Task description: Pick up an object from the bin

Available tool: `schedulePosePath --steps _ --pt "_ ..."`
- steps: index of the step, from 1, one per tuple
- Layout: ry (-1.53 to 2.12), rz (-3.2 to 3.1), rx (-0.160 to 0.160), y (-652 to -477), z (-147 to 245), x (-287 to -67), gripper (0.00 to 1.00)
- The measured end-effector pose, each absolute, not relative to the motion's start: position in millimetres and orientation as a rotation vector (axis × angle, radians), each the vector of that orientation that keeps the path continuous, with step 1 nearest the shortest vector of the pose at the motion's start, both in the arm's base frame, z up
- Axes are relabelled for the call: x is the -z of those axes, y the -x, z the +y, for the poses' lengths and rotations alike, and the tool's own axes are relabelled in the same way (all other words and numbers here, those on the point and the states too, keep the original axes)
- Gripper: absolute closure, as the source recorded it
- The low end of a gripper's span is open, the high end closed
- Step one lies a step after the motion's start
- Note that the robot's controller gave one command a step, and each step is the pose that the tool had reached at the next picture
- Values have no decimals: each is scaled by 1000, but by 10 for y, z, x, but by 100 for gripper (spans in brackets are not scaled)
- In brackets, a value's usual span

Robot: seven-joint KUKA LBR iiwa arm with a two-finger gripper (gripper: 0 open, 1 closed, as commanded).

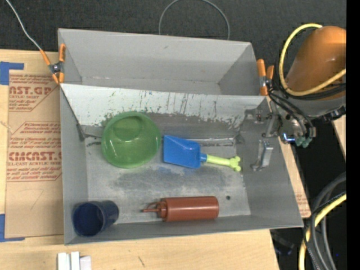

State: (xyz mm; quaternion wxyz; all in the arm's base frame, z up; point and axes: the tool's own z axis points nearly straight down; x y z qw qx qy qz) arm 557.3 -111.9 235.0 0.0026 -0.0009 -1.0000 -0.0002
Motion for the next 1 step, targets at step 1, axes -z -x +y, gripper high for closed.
schedulePosePath --steps 1 --pt "-1 -3144 -1 -5586 -1111 -2400 0"
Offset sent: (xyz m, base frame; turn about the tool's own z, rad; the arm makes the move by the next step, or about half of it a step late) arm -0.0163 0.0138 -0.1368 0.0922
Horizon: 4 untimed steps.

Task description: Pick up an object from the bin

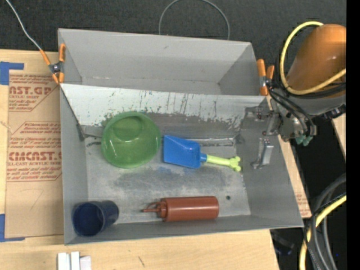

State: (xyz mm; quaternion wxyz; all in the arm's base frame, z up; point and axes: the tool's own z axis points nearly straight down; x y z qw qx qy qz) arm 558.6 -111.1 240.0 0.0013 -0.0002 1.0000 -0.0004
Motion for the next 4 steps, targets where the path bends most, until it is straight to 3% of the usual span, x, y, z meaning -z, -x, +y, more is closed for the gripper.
schedulePosePath --steps 1,2,3,4 --pt "-76 3137 -1 -5505 -1039 -1678 0" --pt "-429 3109 -1 -5260 -856 -1126 0" --pt "-247 3124 -1 -5574 -541 -954 0" --pt "-478 3101 -3 -5731 -526 -745 0"
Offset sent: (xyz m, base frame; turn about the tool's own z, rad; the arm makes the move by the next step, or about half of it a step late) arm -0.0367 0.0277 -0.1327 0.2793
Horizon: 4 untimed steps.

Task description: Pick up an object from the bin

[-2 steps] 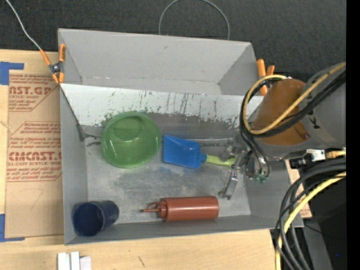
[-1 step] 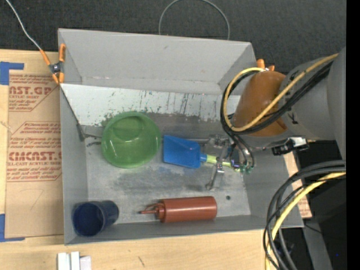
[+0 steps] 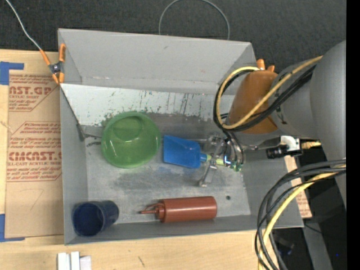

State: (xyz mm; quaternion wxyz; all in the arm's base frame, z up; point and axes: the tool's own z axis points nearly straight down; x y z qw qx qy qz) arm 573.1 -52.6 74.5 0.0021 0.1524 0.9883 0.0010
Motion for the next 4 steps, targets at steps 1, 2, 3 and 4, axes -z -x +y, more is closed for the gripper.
schedulePosePath --steps 1,2,3,4 --pt "-410 3107 -1 -5711 -440 -719 0" --pt "-564 3084 -6 -5822 -182 -699 0" --pt "-524 3089 0 -5654 -127 -696 0" --pt "-347 3112 -3 -5643 -80 -705 100"
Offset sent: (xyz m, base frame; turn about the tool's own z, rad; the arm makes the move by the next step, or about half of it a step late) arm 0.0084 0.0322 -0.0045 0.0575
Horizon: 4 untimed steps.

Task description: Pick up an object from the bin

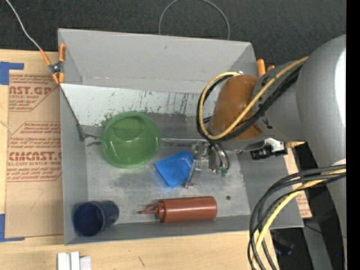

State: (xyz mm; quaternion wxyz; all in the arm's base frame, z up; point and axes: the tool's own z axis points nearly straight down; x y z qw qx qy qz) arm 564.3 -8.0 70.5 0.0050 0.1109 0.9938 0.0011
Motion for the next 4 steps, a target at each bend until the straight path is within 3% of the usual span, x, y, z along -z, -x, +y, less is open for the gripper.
schedulePosePath --steps 3,4 --pt "-238 3121 -2 -5676 -5 -705 100" --pt "-252 3118 -2 -5650 -431 -1071 100"
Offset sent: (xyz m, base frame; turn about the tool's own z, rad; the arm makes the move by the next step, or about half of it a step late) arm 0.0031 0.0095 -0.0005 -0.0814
